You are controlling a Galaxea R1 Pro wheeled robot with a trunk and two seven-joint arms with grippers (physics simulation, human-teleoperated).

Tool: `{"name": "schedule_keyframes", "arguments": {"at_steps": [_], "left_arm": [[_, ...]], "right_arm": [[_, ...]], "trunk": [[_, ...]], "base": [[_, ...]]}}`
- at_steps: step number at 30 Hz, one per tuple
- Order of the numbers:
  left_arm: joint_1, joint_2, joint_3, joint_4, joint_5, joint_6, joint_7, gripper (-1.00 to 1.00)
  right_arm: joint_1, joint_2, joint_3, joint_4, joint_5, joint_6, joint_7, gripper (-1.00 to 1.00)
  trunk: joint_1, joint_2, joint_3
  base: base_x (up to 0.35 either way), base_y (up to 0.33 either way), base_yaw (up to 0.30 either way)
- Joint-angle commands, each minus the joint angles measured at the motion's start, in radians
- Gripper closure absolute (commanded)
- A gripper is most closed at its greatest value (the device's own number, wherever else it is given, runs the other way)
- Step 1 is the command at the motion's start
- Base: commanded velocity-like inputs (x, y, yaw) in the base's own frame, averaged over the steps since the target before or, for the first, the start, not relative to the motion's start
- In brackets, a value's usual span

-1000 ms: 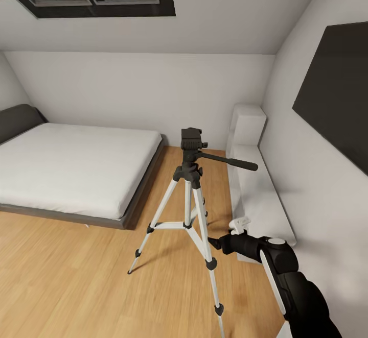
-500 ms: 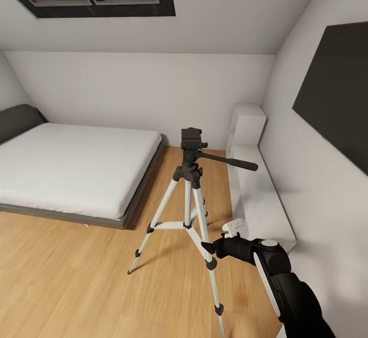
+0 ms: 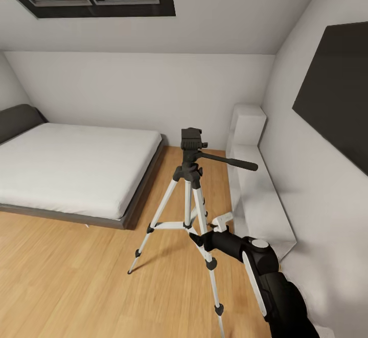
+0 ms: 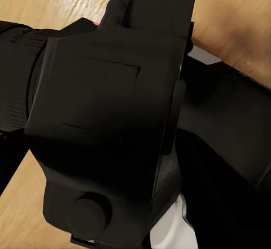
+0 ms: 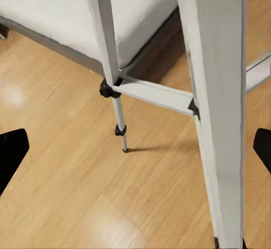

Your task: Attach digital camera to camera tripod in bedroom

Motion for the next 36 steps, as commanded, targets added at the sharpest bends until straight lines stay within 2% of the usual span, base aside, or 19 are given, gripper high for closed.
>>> {"name": "schedule_keyframes", "arguments": {"at_steps": [1, 7, 12, 16, 28, 36], "left_arm": [[0.000, 0.000, -0.009, -0.001, 0.005, -0.002, 0.002, 1.00], [0.000, 0.000, -0.009, -0.002, 0.004, -0.002, 0.002, 1.00], [0.000, 0.000, -0.010, -0.001, 0.005, -0.002, 0.002, 1.00], [0.000, 0.000, -0.010, -0.002, 0.005, -0.002, 0.002, 1.00], [0.000, -0.001, -0.010, -0.002, 0.005, -0.002, 0.002, 1.00], [0.000, -0.001, -0.010, -0.002, 0.005, -0.002, 0.002, 1.00]], "right_arm": [[-0.001, 0.005, -0.001, -0.001, 0.011, -0.007, 0.008, -1.00], [-0.002, 0.022, 0.000, 0.044, 0.015, -0.043, 0.002, -1.00], [-0.002, 0.029, -0.001, 0.186, 0.015, -0.089, -0.043, -1.00], [-0.002, 0.033, -0.002, 0.230, 0.018, -0.134, -0.077, -1.00], [-0.002, 0.032, -0.004, 0.246, 0.021, -0.164, -0.119, -1.00], [-0.003, 0.032, -0.005, 0.242, 0.020, -0.168, -0.171, -1.00]], "trunk": [[0.001, -0.002, -0.002], [0.001, -0.002, -0.002], [0.001, -0.002, -0.002], [0.001, -0.002, -0.002], [0.001, -0.002, -0.002], [0.001, -0.002, -0.002]], "base": [[0.000, 0.000, 0.000], [0.000, 0.000, 0.000], [0.000, 0.000, 0.000], [0.000, 0.000, 0.000], [0.000, 0.000, 0.000], [0.000, 0.000, 0.000]]}}
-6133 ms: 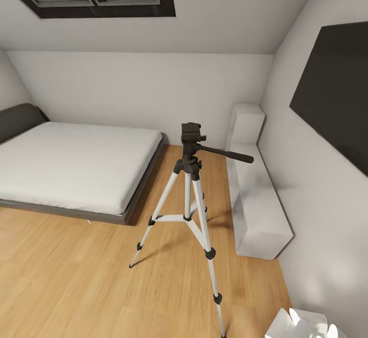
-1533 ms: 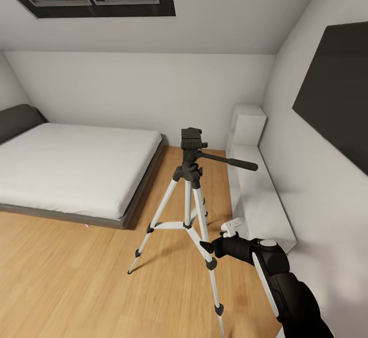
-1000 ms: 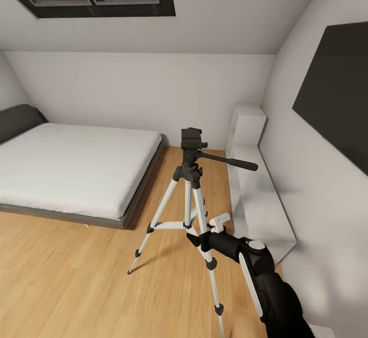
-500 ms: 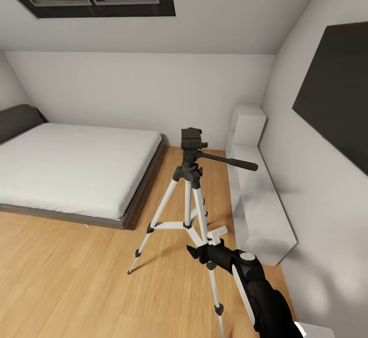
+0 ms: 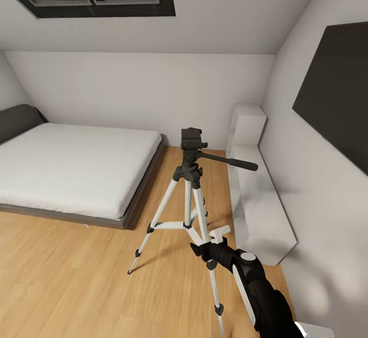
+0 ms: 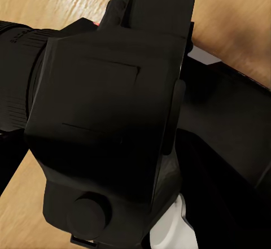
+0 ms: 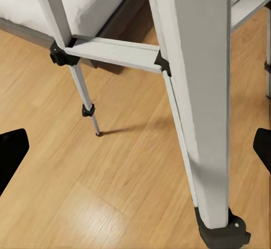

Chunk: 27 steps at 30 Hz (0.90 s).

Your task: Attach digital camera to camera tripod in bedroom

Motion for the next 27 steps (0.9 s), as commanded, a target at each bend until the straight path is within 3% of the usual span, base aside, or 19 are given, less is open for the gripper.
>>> {"name": "schedule_keyframes", "arguments": {"at_steps": [1, 13, 22, 27], "left_arm": [[0.000, 0.000, -0.008, 0.000, 0.005, -0.002, 0.002, 1.00], [0.000, 0.001, -0.007, 0.001, 0.008, -0.002, 0.002, 1.00], [0.000, 0.002, -0.007, 0.001, 0.013, -0.002, 0.002, 1.00], [0.000, 0.003, -0.007, 0.001, 0.016, -0.002, 0.002, 1.00]], "right_arm": [[-0.004, 0.001, -0.001, -0.001, 0.010, 0.000, -0.001, -1.00], [-0.064, 0.010, -0.001, 0.020, 0.002, -0.029, -0.026, -1.00], [-0.132, 0.017, -0.001, 0.145, 0.001, -0.128, -0.040, -1.00], [-0.144, 0.018, -0.001, 0.169, 0.003, -0.150, -0.040, -1.00]], "trunk": [[0.001, -0.002, -0.002], [0.001, -0.002, -0.002], [0.001, -0.002, -0.002], [0.001, -0.002, -0.002]], "base": [[0.000, 0.000, 0.000], [0.000, 0.000, 0.000], [0.000, 0.000, 0.000], [0.000, 0.000, 0.000]]}}
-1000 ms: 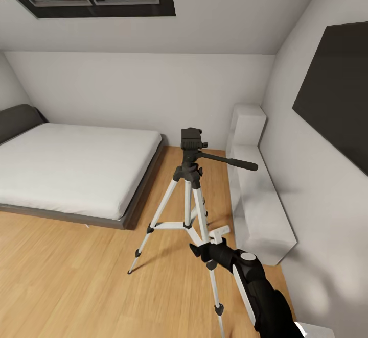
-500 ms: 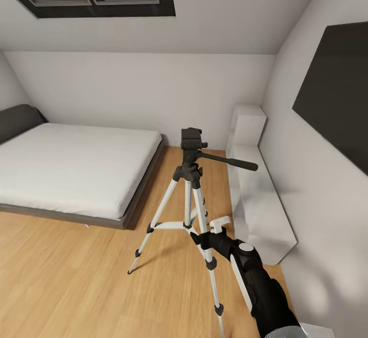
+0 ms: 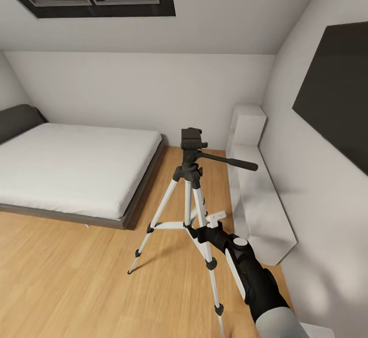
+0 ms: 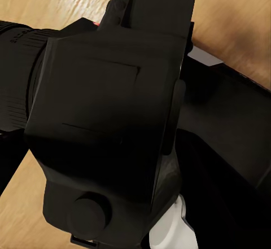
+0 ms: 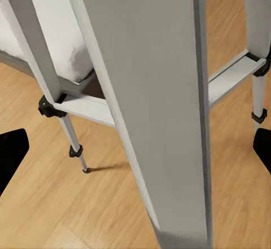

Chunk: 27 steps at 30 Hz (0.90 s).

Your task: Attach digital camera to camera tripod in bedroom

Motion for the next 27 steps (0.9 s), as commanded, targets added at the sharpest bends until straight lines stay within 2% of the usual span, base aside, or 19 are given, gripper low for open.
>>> {"name": "schedule_keyframes", "arguments": {"at_steps": [1, 8, 13, 27], "left_arm": [[0.000, 0.000, -0.008, 0.000, 0.005, -0.002, 0.002, 1.00], [0.000, 0.000, -0.008, 0.000, 0.006, -0.002, 0.002, 1.00], [0.000, 0.000, -0.009, 0.000, 0.006, -0.002, 0.002, 1.00], [0.000, 0.000, -0.009, -0.001, 0.004, -0.002, 0.002, 1.00]], "right_arm": [[-0.001, 0.001, -0.002, -0.001, 0.011, 0.003, 0.006, -1.00], [-0.004, 0.002, -0.005, -0.038, 0.011, -0.003, 0.005, -1.00], [-0.004, 0.003, -0.030, -0.077, 0.012, -0.003, 0.004, -1.00], [-0.004, 0.002, -0.041, -0.067, 0.010, -0.001, 0.004, -1.00]], "trunk": [[0.001, -0.002, -0.002], [0.001, -0.002, -0.002], [0.001, -0.002, -0.002], [0.001, -0.002, -0.002]], "base": [[0.000, 0.000, 0.000], [0.000, 0.000, 0.000], [0.000, 0.000, 0.000], [0.000, 0.000, 0.000]]}}
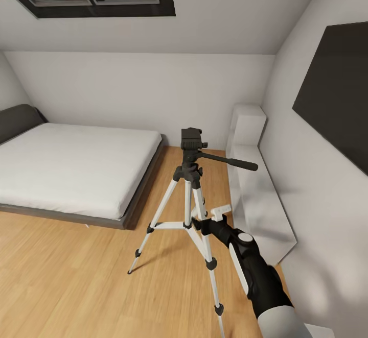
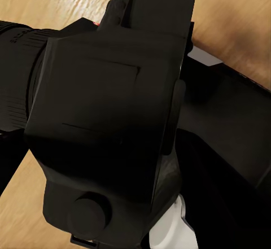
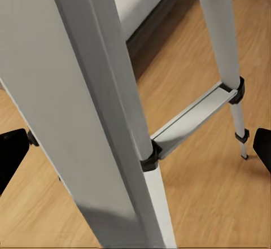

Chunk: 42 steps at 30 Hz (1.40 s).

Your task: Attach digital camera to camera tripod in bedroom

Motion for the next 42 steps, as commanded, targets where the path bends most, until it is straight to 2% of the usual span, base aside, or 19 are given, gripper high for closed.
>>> {"name": "schedule_keyframes", "arguments": {"at_steps": [1, 18, 29, 42], "left_arm": [[0.000, 0.000, -0.009, 0.000, 0.005, -0.002, 0.002, 1.00], [0.000, 0.000, -0.009, -0.001, 0.001, -0.002, 0.002, 1.00], [0.000, -0.001, -0.008, -0.002, -0.003, -0.002, 0.002, 1.00], [0.000, -0.001, -0.008, -0.002, 0.001, -0.002, 0.002, 1.00]], "right_arm": [[-0.001, 0.000, -0.002, 0.003, 0.010, 0.004, 0.006, -1.00], [-0.001, 0.000, 0.000, 0.082, 0.013, 0.000, 0.006, -1.00], [-0.001, 0.001, 0.001, 0.087, 0.021, -0.009, 0.002, -1.00], [-0.001, 0.001, 0.007, 0.088, 0.023, -0.019, -0.038, -1.00]], "trunk": [[0.001, -0.002, -0.002], [0.001, -0.002, -0.002], [0.001, -0.002, -0.002], [0.001, -0.002, -0.002]], "base": [[0.000, 0.000, 0.000], [0.000, 0.000, 0.000], [0.000, 0.000, 0.000], [0.000, 0.000, 0.000]]}}
